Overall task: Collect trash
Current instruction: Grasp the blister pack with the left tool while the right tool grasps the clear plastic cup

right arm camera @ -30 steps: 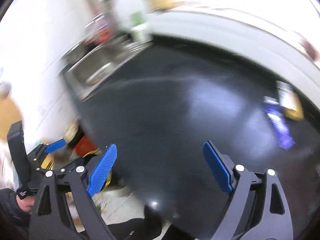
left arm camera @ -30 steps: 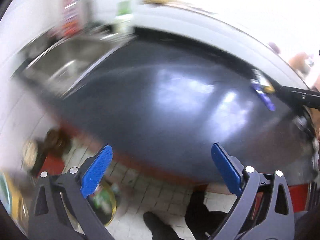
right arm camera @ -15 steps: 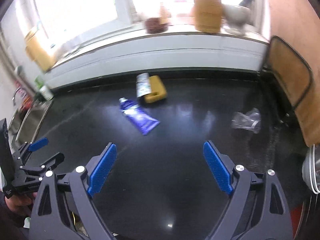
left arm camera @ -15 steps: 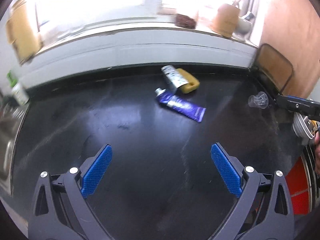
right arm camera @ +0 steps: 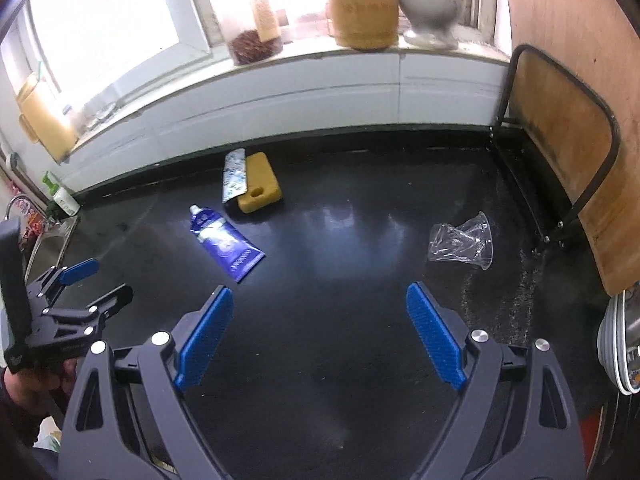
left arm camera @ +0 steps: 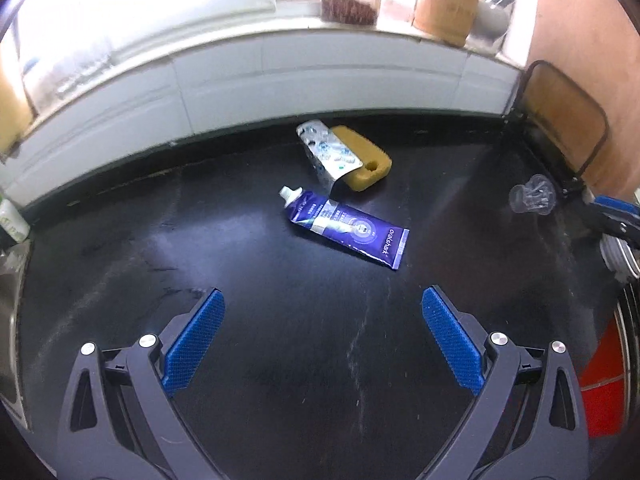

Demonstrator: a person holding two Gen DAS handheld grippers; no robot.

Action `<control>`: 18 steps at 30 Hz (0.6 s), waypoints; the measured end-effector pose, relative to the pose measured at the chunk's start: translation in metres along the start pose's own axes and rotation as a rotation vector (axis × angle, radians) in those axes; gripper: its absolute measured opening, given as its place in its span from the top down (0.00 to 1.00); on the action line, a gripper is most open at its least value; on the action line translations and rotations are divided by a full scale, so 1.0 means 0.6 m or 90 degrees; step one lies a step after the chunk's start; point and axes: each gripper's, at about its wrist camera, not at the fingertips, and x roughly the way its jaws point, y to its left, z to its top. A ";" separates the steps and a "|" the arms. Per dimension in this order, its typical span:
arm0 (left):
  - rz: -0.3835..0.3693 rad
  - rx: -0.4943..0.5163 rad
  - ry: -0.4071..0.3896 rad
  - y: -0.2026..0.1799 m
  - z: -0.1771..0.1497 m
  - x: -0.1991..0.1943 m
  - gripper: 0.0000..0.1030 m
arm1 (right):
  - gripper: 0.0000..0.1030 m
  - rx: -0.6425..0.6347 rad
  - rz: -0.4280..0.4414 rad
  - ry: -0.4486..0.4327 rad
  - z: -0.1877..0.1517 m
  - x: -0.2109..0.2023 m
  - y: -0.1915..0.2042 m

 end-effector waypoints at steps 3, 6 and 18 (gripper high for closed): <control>0.000 -0.016 0.025 -0.002 0.027 0.049 0.07 | 0.17 0.015 -0.007 0.006 0.014 0.018 -0.027; 0.015 -0.020 0.030 -0.002 0.054 0.093 0.07 | 0.17 0.015 -0.025 0.014 0.025 0.039 -0.056; 0.070 0.082 0.058 -0.019 0.137 0.277 0.07 | 0.17 0.072 -0.109 0.078 0.040 0.149 -0.209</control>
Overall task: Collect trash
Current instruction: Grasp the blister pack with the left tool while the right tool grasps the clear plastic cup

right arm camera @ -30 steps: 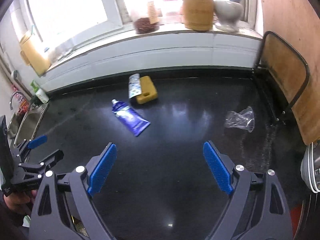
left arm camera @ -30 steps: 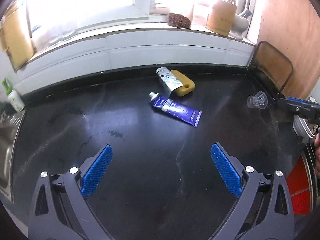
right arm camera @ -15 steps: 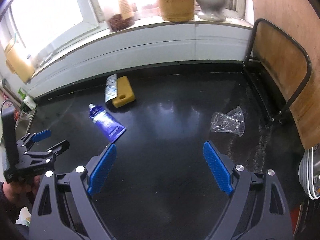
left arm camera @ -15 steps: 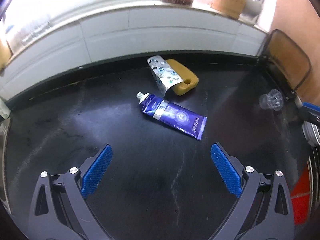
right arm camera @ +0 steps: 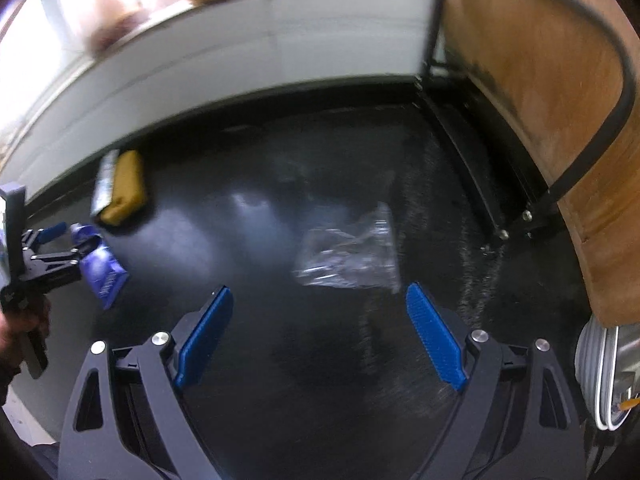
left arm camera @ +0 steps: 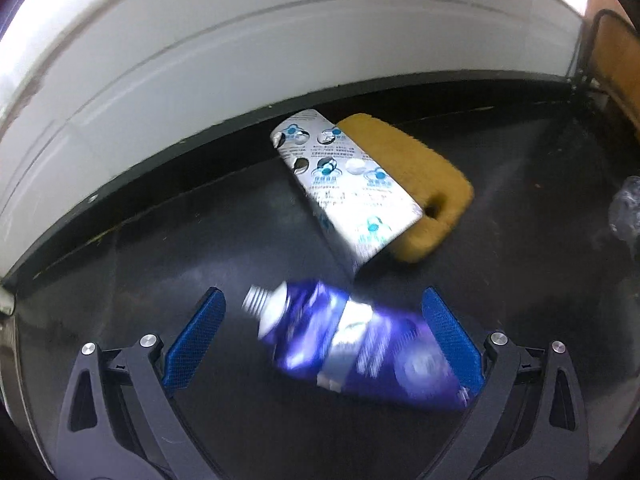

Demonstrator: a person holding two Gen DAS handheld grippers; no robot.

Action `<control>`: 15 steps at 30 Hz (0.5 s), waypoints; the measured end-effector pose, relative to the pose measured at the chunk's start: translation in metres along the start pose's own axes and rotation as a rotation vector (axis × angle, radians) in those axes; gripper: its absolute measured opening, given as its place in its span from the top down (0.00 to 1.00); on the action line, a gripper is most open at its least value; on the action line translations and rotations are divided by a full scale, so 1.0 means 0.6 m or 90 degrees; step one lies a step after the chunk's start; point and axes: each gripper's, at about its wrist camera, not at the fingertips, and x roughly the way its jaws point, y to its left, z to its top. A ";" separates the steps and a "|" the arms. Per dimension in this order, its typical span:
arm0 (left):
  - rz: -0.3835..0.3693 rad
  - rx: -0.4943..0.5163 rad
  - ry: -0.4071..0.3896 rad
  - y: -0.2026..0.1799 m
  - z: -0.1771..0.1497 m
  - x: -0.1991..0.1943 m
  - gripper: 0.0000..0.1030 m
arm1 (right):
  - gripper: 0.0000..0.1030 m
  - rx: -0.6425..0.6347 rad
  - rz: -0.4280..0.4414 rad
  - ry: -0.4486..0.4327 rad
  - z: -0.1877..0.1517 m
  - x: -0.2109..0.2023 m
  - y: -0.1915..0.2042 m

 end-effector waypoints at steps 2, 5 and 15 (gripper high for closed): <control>0.000 0.005 0.004 0.001 0.010 0.017 0.07 | 0.17 0.014 -0.004 0.018 0.009 0.031 -0.019; -0.012 0.003 -0.002 0.007 0.026 0.038 0.07 | 0.17 0.029 0.012 0.039 0.024 0.067 -0.034; -0.094 0.047 -0.016 -0.013 0.039 0.034 0.38 | 0.70 0.034 0.085 0.060 0.052 0.107 -0.027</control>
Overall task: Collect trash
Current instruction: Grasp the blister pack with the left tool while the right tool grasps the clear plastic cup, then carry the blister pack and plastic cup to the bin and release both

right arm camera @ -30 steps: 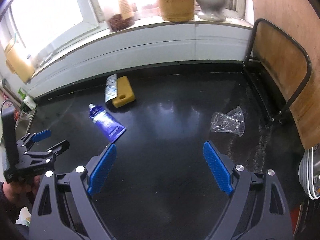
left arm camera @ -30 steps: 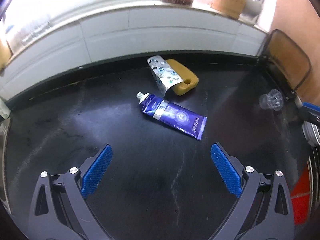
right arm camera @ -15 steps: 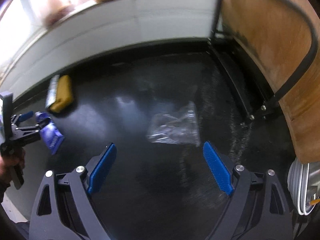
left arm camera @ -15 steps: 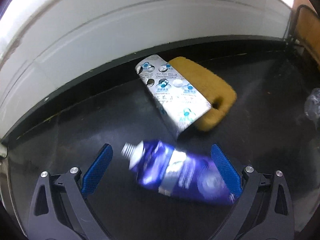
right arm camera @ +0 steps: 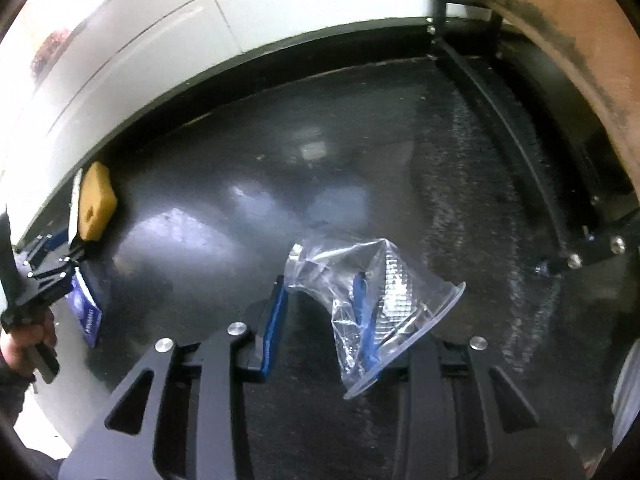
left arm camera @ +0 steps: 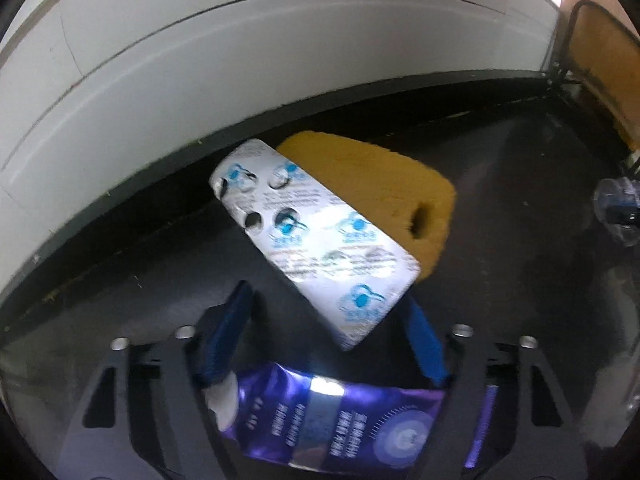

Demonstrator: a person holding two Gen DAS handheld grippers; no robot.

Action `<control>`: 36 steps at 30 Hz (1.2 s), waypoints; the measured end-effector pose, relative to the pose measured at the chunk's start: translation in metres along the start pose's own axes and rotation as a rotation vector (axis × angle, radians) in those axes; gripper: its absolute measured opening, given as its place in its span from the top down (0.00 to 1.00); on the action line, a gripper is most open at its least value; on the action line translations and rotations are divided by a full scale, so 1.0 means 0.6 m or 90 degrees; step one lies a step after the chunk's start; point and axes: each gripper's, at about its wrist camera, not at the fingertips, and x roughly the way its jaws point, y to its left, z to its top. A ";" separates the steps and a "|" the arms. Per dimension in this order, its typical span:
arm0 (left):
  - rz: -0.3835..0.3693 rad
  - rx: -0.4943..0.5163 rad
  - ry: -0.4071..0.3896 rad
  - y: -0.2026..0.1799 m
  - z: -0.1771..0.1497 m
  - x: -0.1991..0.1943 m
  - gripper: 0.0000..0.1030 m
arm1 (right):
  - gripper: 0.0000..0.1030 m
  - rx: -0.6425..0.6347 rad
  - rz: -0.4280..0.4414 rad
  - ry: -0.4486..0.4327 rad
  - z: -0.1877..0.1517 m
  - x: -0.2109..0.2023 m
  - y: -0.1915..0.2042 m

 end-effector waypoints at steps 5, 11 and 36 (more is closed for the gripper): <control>-0.016 -0.004 0.005 -0.013 -0.013 -0.019 0.79 | 0.72 -0.014 0.007 -0.015 0.003 -0.015 0.025; -0.023 -0.060 0.020 -0.009 -0.022 -0.056 0.97 | 0.73 -0.034 0.013 -0.030 -0.004 -0.046 0.046; 0.059 -0.164 -0.062 -0.001 -0.242 -0.366 0.97 | 0.91 -0.244 0.117 -0.091 -0.143 -0.186 0.306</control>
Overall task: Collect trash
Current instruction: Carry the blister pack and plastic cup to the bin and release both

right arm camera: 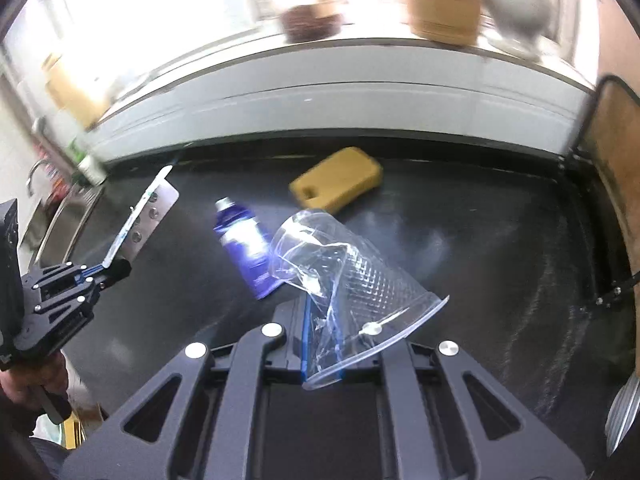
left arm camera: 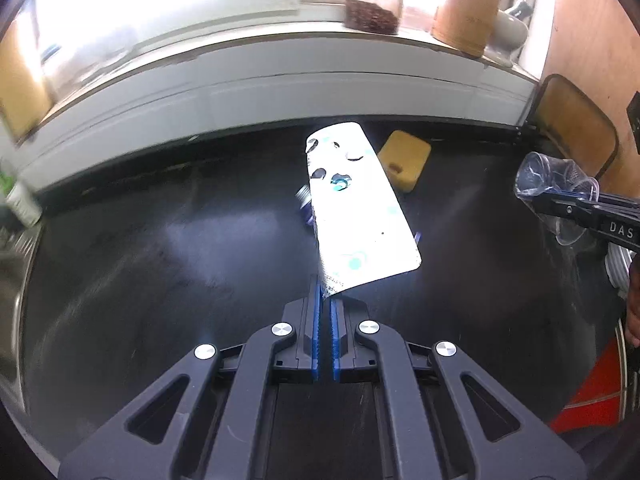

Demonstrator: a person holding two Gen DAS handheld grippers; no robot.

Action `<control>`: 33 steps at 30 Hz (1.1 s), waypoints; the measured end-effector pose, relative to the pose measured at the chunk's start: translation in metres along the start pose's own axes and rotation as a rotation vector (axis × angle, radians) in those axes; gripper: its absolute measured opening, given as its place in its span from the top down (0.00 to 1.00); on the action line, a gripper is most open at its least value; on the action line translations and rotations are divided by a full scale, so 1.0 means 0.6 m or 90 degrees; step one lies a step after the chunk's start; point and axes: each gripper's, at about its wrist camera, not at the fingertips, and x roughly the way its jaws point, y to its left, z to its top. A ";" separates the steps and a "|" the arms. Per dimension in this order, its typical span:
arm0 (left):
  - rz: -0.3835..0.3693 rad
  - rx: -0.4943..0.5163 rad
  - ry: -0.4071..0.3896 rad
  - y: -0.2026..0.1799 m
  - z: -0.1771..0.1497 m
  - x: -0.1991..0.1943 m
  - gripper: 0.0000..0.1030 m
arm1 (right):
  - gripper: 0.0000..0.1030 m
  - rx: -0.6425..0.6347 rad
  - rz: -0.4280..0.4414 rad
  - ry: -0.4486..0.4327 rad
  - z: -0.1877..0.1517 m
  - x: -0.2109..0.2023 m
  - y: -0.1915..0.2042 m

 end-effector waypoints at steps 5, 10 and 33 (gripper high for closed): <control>0.016 -0.018 -0.002 0.024 -0.069 -0.053 0.97 | 0.91 -0.043 0.028 0.017 -0.041 -0.004 0.090; 0.036 -0.040 -0.007 0.058 -0.136 -0.107 0.97 | 0.91 -0.090 0.056 0.033 -0.084 -0.009 0.185; 0.289 -0.372 -0.014 0.341 -0.529 -0.371 0.97 | 0.91 -0.444 0.309 0.134 -0.242 0.023 0.761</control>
